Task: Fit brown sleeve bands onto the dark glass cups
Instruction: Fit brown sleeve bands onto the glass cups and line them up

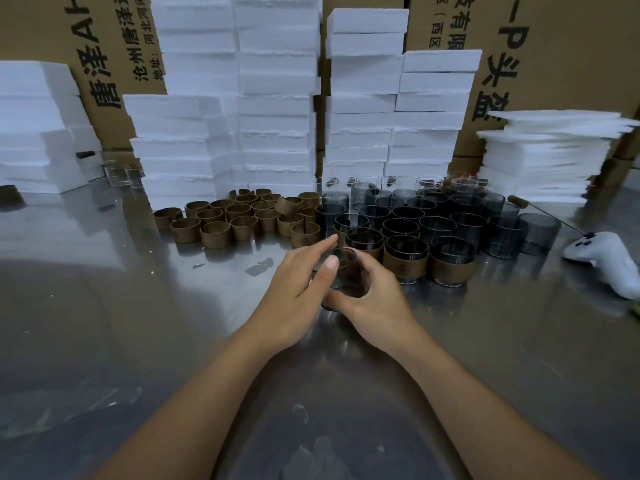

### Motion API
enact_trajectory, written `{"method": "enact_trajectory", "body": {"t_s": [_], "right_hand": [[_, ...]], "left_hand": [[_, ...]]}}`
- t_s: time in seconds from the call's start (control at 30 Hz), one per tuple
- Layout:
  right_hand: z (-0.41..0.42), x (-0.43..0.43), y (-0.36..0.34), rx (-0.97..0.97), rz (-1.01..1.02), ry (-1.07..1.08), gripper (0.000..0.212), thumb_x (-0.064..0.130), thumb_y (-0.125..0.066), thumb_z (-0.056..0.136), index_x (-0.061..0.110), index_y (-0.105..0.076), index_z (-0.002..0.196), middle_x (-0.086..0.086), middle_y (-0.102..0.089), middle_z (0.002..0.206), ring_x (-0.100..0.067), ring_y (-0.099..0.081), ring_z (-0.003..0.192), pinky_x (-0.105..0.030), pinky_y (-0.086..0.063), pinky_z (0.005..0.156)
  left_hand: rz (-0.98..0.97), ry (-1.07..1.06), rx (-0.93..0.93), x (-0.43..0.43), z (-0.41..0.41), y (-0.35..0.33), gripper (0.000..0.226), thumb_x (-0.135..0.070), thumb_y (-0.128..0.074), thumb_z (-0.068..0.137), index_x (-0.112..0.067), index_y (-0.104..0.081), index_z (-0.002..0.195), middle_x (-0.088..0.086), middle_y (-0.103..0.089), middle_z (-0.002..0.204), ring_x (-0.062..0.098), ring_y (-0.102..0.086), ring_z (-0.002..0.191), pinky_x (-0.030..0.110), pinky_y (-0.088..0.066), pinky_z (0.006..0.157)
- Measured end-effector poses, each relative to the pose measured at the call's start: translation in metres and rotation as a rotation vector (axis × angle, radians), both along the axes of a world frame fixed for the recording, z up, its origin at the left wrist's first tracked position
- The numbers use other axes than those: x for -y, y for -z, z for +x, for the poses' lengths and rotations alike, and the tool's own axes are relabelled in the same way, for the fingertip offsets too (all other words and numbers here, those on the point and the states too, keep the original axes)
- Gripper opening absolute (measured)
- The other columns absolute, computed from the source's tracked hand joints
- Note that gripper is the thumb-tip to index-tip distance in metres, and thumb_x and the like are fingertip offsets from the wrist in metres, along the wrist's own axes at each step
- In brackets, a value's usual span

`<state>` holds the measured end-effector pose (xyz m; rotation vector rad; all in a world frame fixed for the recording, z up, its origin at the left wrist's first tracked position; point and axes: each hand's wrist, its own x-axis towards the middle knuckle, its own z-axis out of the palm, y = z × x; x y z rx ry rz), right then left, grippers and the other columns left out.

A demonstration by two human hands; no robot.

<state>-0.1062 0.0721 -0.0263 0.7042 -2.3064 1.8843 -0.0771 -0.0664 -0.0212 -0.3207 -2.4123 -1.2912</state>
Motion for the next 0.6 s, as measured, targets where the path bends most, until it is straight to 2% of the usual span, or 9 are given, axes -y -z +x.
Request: {"method": "enact_trajectory", "body": {"t_s": [0.13, 0.27, 0.4, 0.47, 0.53, 0.6], "right_hand": [[0.002, 0.001, 0.000, -0.019, 0.010, -0.019, 0.063, 0.013, -0.079, 0.075, 0.018, -0.054, 0.132, -0.002, -0.062, 0.124, -0.015, -0.058, 0.117, -0.042, -0.046, 0.102], [0.003, 0.001, -0.001, -0.032, 0.007, -0.037, 0.059, 0.010, -0.076, 0.076, 0.017, -0.055, 0.131, -0.002, -0.061, 0.125, -0.014, -0.058, 0.116, -0.042, -0.047, 0.101], [0.004, 0.001, -0.003, -0.051, 0.024, 0.011, 0.050, 0.011, -0.075, 0.076, 0.019, -0.059, 0.123, 0.000, -0.065, 0.116, -0.012, -0.060, 0.109, -0.040, -0.049, 0.096], [0.003, 0.001, -0.003, -0.038, 0.022, 0.035, 0.047, 0.014, -0.076, 0.076, 0.021, -0.061, 0.120, 0.000, -0.066, 0.113, -0.014, -0.060, 0.109, -0.040, -0.049, 0.096], [0.003, 0.001, -0.003, -0.020, 0.008, 0.046, 0.044, 0.017, -0.077, 0.075, 0.021, -0.062, 0.117, -0.001, -0.067, 0.111, -0.015, -0.061, 0.107, -0.041, -0.050, 0.095], [0.003, 0.000, -0.003, 0.000, 0.009, 0.051, 0.042, 0.021, -0.078, 0.075, 0.020, -0.063, 0.115, -0.001, -0.067, 0.109, -0.016, -0.062, 0.104, -0.041, -0.050, 0.093]], "left_hand": [[-0.063, -0.014, -0.040, -0.003, 0.003, 0.001, 0.042, -0.055, -0.029, 0.093, -0.048, -0.037, 0.133, -0.011, -0.045, 0.136, -0.001, -0.030, 0.131, 0.026, -0.028, 0.110], [-0.071, 0.019, -0.072, -0.007, 0.007, -0.002, 0.044, -0.057, -0.031, 0.092, -0.046, -0.040, 0.133, -0.012, -0.046, 0.136, 0.001, -0.030, 0.133, 0.033, -0.028, 0.112], [-0.038, 0.054, -0.137, -0.013, 0.011, -0.006, 0.038, -0.058, -0.029, 0.090, -0.050, -0.046, 0.122, -0.021, -0.050, 0.128, -0.004, -0.035, 0.130, 0.021, -0.032, 0.107], [0.015, 0.062, -0.154, -0.014, 0.012, -0.008, 0.029, -0.051, -0.032, 0.092, -0.050, -0.052, 0.113, -0.032, -0.053, 0.118, -0.007, -0.039, 0.125, 0.016, -0.037, 0.097], [0.037, 0.063, -0.188, -0.015, 0.014, -0.011, 0.026, -0.048, -0.034, 0.093, -0.049, -0.056, 0.106, -0.040, -0.053, 0.112, -0.009, -0.043, 0.119, 0.009, -0.035, 0.091], [0.046, 0.046, -0.211, -0.015, 0.016, -0.013, 0.027, -0.049, -0.034, 0.092, -0.047, -0.058, 0.102, -0.037, -0.055, 0.109, -0.008, -0.047, 0.113, 0.003, -0.033, 0.089]]}}
